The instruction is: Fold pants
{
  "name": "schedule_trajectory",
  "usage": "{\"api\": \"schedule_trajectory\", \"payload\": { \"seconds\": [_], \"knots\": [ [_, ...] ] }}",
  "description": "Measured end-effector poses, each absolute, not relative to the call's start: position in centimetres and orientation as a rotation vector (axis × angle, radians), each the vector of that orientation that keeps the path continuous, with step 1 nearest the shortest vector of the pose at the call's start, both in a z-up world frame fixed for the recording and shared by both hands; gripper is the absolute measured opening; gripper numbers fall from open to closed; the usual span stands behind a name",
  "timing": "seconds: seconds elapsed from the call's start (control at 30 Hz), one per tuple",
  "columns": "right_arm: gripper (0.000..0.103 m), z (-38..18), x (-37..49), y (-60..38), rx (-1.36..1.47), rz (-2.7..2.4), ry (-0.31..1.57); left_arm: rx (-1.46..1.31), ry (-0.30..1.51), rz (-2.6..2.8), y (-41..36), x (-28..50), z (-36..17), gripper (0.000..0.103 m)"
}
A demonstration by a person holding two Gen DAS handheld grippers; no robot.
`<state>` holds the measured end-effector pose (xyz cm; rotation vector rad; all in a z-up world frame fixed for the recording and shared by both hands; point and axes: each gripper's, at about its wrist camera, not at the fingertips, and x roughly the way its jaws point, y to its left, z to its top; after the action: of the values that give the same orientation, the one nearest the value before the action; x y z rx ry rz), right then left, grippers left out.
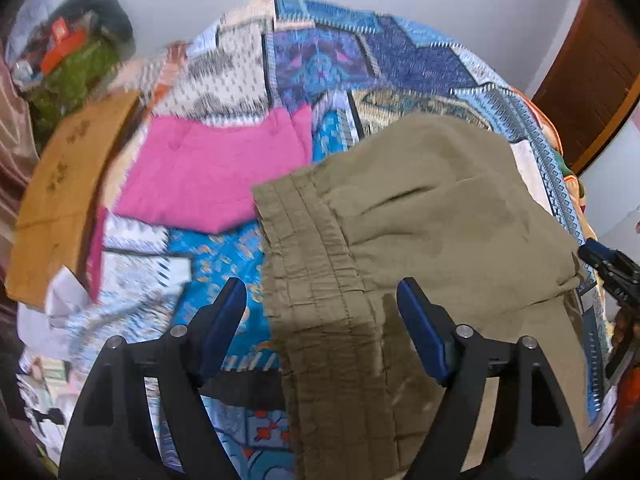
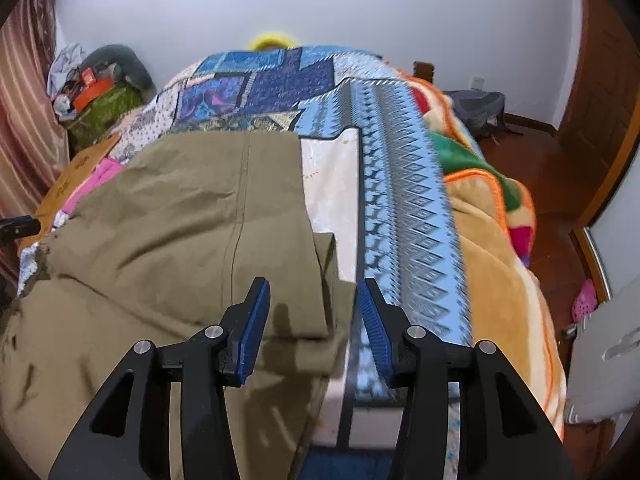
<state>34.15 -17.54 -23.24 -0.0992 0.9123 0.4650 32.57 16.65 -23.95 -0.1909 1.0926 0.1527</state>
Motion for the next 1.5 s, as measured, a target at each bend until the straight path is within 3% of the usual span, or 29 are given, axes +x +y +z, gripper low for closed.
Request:
{"api": "schedule_trajectory", "payload": {
  "seconds": [0.23,0.3,0.33,0.43,0.53,0.73,0.83,1.03,1.27,1.3,1.37,1.5],
  "knots": [
    [0.048,-26.7,35.1,-16.6,-0.074,0.532,1.028,-0.263,1.156,0.118,17.0,33.2,-26.9,0.078],
    [0.043,-27.2,35.0,-16.8,-0.049,0.54,1.029,-0.272,1.154,0.11,17.0,33.1,-26.9,0.078],
    [0.036,-27.3,35.0,-16.8,-0.058,0.541,1.028,-0.265,1.151,0.109,17.0,33.1,-26.8,0.077],
    [0.027,-27.2,34.6,-16.1,-0.119,0.527,1.013,-0.193,1.126,0.139,16.4,33.0,-26.3,0.06],
    [0.021,-27.0,34.4,-15.8,-0.176,0.507,0.985,-0.103,1.086,0.185,15.7,32.8,-25.8,0.058],
    [0.013,-27.3,34.5,-16.0,-0.236,0.466,0.957,-0.087,1.08,0.232,16.3,33.0,-26.5,0.059],
    [0.013,-27.6,35.1,-16.6,-0.195,0.474,0.976,-0.115,1.086,0.235,16.9,33.0,-27.1,0.068],
    [0.013,-26.9,34.6,-16.2,-0.243,0.449,0.97,-0.071,1.051,0.212,16.2,31.8,-25.8,0.071],
    [0.025,-23.6,34.2,-17.3,-0.207,0.408,0.987,-0.006,0.998,0.25,16.9,31.3,-22.4,0.081],
    [0.028,-22.9,34.1,-17.3,-0.203,0.416,0.979,-0.01,0.986,0.249,17.3,31.4,-21.7,0.085],
    [0.045,-21.3,34.1,-17.1,-0.204,0.429,0.942,-0.028,0.963,0.247,18.1,31.5,-20.7,0.089],
    [0.05,-18.4,34.7,-16.0,-0.218,0.451,0.844,-0.07,0.932,0.265,20.1,32.9,-19.7,0.093]
  ]
}}
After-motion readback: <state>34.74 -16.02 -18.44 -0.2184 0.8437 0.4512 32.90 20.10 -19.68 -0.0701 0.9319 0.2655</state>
